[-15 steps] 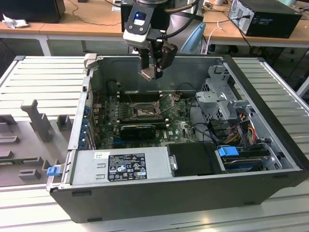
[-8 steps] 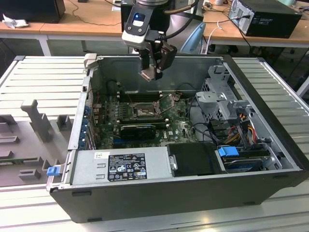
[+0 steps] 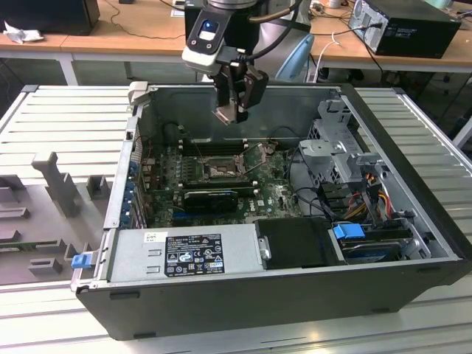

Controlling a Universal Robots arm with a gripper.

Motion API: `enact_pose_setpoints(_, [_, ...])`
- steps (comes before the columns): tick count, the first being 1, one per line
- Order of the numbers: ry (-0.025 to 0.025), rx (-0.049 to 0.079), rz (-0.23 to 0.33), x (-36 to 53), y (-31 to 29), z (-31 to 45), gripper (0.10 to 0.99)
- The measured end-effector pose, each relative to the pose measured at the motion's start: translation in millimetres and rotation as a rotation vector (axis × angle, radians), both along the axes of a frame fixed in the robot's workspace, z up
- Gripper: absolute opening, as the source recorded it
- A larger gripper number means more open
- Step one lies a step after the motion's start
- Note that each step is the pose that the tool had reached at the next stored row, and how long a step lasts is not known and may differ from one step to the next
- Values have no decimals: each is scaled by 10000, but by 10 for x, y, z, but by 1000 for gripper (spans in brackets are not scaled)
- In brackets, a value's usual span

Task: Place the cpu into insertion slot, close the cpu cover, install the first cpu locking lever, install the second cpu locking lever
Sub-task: 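Place the cpu into insertion slot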

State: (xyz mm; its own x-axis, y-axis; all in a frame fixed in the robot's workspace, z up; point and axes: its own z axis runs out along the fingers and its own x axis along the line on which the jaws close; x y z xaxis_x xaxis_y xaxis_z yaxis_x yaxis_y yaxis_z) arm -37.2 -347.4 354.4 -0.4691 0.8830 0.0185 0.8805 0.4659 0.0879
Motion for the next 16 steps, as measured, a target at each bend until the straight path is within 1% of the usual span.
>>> enact_pose_setpoints(7, [0,-2,-530,0,0,-7,529])
enact_pose_setpoints(10, [0,-2,-862,0,0,-12,529])
enact_pose_setpoints(13, [0,-4,-1467,0,0,-19,529])
enact_pose_setpoints(15, [0,-3,-2069,0,0,-28,529])
enact_pose_setpoints(16, [0,-3,-2215,0,0,-31,529])
